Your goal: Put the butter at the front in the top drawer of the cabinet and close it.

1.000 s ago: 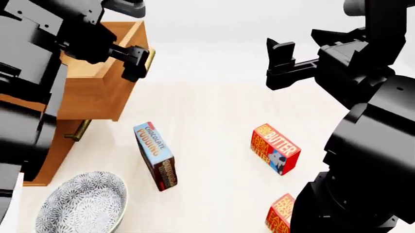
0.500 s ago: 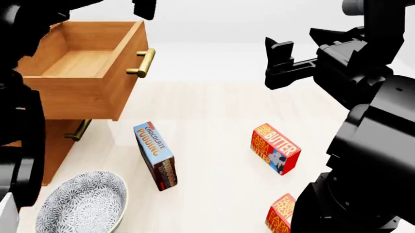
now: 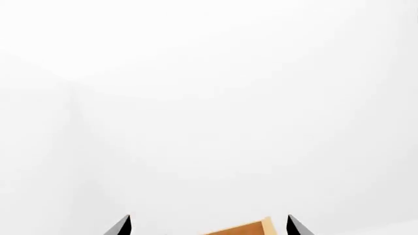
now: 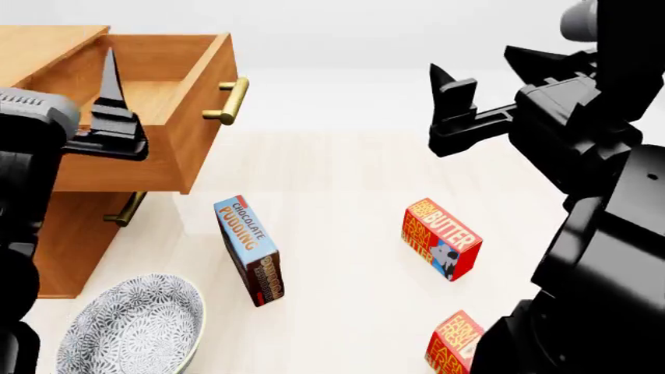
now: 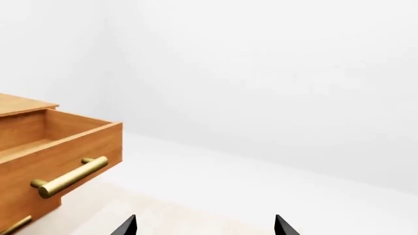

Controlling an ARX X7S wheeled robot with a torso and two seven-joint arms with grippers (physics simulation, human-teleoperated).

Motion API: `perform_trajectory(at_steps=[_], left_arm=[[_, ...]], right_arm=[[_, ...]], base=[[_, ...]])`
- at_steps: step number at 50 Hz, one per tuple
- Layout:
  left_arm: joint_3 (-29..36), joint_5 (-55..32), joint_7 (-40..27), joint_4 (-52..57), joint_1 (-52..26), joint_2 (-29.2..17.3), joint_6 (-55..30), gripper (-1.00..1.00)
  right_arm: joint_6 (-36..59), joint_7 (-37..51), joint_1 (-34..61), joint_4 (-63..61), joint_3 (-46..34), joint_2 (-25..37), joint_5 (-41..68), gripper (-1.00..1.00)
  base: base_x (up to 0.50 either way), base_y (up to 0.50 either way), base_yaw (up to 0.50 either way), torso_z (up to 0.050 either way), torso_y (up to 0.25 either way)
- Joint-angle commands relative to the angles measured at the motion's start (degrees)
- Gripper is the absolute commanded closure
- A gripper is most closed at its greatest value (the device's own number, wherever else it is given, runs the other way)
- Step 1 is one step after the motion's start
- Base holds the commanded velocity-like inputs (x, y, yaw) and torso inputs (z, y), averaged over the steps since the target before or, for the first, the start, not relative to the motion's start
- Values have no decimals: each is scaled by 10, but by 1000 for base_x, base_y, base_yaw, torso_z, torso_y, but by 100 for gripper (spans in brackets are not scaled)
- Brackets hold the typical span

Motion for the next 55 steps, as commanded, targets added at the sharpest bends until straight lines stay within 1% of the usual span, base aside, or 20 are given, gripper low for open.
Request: perform_trajectory(at_steps=[1, 3, 5, 7, 11, 15, 18, 20, 23, 26, 30, 36, 41, 46, 55], left_arm=[[-89, -10, 2, 23, 263, 50, 261, -100], [-101, -36, 17, 16, 302, 69, 304, -100], [-101, -31, 25, -3, 334, 83, 351, -100], [-104, -26, 29, -19, 352, 91, 380, -100], [-111, -11, 27, -28, 366, 92, 408, -100], [-118, -10, 25, -29, 371, 91, 415, -100], [-120, -6, 24, -30, 373, 89, 421, -100], [-120, -4, 22, -32, 374, 90, 426, -100], [-119, -2, 19, -35, 373, 92, 431, -100], [-115, 0, 19, -39, 372, 93, 435, -100], [-110, -2, 21, -43, 372, 93, 440, -100], [-108, 2, 17, -45, 375, 95, 438, -100], [-103, 6, 13, -41, 375, 92, 422, -100], [-102, -3, 11, -62, 358, 89, 407, -100], [-97, -13, 9, -89, 334, 85, 399, -100]], right_arm=[[5, -22, -8, -24, -17, 3, -40, -100], [3, -29, -6, -24, -18, 2, -50, -100], [3, -35, -6, -25, -19, 1, -57, -100], [4, -44, -6, -21, -28, 10, -71, -100], [7, -157, -8, 2, -50, 46, -156, -100], [7, -310, -30, 9, -59, 95, -252, -100], [8, -313, -66, -12, -52, 152, -211, -100], [9, -313, -87, -23, -33, 190, -173, -100], [9, -313, -108, -31, -8, 232, -115, -100], [9, -313, -127, -10, -12, 277, -80, -100], [9, -313, -124, 35, -39, 311, -50, -100], [2, -304, -87, 113, -101, 321, -39, -100], [-61, -254, -85, 193, -98, 296, -14, -100], [-125, -206, -89, 262, -86, 266, 11, -100], [-198, -151, -94, 341, -66, 231, 47, -100]], base=[[0, 0, 0, 0, 0], [0, 0, 0, 0, 0], [0, 0, 0, 0, 0], [0, 0, 0, 0, 0], [0, 0, 0, 0, 0], [0, 0, 0, 0, 0], [0, 0, 0, 0, 0], [0, 0, 0, 0, 0], [0, 0, 0, 0, 0], [0, 0, 0, 0, 0], [0, 0, 0, 0, 0], [0, 0, 0, 0, 0], [0, 0, 0, 0, 0], [0, 0, 0, 0, 0], [0, 0, 0, 0, 0]])
